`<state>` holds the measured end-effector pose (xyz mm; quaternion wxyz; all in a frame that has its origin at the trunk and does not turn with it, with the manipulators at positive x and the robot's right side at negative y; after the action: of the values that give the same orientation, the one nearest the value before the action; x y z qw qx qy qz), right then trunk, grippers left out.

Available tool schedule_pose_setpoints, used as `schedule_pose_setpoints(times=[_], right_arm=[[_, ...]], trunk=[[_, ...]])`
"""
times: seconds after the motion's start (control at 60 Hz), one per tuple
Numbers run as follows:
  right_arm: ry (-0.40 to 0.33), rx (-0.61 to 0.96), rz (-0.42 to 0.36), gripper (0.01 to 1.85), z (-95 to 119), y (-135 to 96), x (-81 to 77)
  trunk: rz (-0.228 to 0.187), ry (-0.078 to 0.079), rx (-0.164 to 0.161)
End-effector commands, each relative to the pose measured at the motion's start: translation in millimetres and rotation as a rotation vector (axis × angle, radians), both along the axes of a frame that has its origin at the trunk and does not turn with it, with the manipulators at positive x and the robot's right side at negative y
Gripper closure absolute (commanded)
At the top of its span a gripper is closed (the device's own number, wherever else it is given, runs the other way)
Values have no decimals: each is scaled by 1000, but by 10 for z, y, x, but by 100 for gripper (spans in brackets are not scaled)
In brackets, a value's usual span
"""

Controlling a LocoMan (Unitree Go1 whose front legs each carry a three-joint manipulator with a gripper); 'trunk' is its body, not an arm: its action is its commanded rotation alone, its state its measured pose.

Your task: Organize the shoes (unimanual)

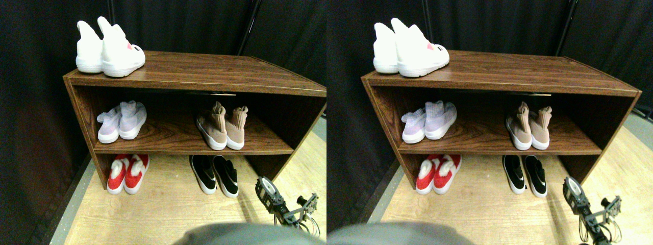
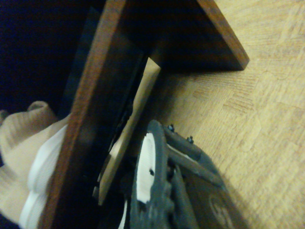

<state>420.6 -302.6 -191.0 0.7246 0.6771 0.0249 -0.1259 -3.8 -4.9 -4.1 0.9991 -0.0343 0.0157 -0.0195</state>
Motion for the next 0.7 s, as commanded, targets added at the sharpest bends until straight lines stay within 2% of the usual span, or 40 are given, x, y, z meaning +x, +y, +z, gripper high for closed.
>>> schedule_pose_setpoints(times=[0.017,0.133,0.4,0.6,0.7], right_arm=[[-14,-18,-44,180,-48,-39,86],[25,5,-88,180,-132,-90,185],[59,11,-97,180,-244,-155,421],[79,46,-138,180,-252,-134,471],[91,34,-120,180,-298,-99,499]], trunk=[[11,16,-22],[15,12,-26],[28,6,-35],[35,1,-42],[39,-1,-45]])
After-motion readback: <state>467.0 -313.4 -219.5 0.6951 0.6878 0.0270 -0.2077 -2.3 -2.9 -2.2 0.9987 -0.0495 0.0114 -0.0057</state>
